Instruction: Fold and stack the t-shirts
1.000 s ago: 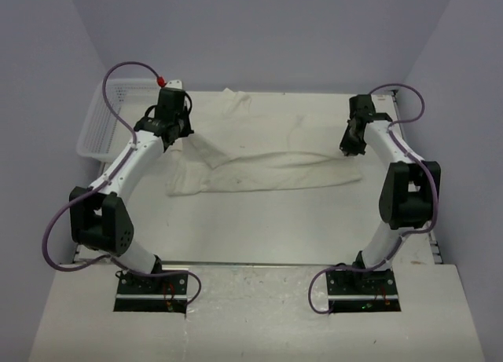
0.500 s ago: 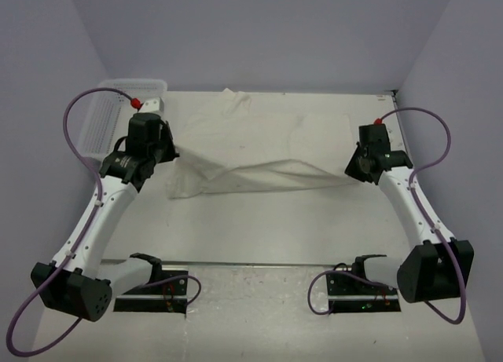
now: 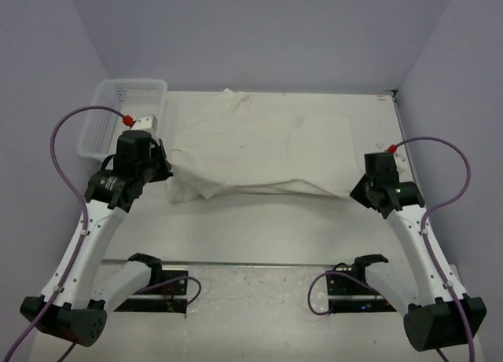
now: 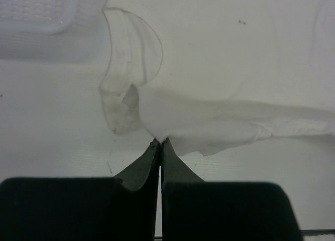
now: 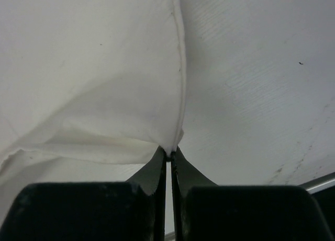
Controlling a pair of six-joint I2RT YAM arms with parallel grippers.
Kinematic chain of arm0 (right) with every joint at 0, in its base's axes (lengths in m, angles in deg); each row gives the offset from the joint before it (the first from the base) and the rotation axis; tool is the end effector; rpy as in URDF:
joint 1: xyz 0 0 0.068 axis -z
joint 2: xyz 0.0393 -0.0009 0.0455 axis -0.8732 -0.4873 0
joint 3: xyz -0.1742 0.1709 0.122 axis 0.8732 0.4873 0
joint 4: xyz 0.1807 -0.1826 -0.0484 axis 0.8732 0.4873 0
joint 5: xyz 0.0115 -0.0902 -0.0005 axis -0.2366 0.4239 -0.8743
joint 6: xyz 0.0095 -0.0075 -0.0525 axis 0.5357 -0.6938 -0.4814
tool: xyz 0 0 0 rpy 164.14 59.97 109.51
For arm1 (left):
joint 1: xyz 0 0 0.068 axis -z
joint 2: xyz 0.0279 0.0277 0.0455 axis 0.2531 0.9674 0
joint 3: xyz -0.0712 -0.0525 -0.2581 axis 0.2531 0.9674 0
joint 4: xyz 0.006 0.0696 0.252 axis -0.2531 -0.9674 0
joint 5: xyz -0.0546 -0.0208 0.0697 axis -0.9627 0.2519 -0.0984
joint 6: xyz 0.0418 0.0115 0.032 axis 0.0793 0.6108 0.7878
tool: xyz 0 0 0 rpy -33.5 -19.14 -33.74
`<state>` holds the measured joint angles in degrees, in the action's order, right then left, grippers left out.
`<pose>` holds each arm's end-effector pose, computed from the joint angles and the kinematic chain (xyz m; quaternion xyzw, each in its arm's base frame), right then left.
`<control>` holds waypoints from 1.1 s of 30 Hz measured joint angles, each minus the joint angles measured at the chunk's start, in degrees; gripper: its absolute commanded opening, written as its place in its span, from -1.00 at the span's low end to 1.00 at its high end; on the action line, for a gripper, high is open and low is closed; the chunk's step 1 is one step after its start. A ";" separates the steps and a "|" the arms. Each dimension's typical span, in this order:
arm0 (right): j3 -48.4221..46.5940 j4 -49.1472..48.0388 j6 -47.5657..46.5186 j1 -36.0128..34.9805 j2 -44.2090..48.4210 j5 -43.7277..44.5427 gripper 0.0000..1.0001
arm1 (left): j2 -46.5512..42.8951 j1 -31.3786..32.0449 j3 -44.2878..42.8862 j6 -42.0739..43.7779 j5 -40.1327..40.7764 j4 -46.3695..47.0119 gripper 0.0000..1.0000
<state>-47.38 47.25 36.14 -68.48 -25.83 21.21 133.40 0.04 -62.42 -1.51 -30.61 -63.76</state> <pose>0.1726 0.0146 0.2826 0.3063 0.8960 0.0198 0.3210 0.1847 -0.0440 0.3556 -0.1031 0.8957 -0.0915 0.4228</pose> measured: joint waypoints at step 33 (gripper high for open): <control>-0.09 4.04 7.19 -0.50 -14.62 5.79 -1.00 | 4.07 0.00 1.86 0.28 -2.32 -4.00 -1.00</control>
<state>-47.46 51.29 43.33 -68.98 -40.45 27.01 137.46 0.04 -60.57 -1.22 -32.93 -67.76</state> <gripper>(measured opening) 0.011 0.002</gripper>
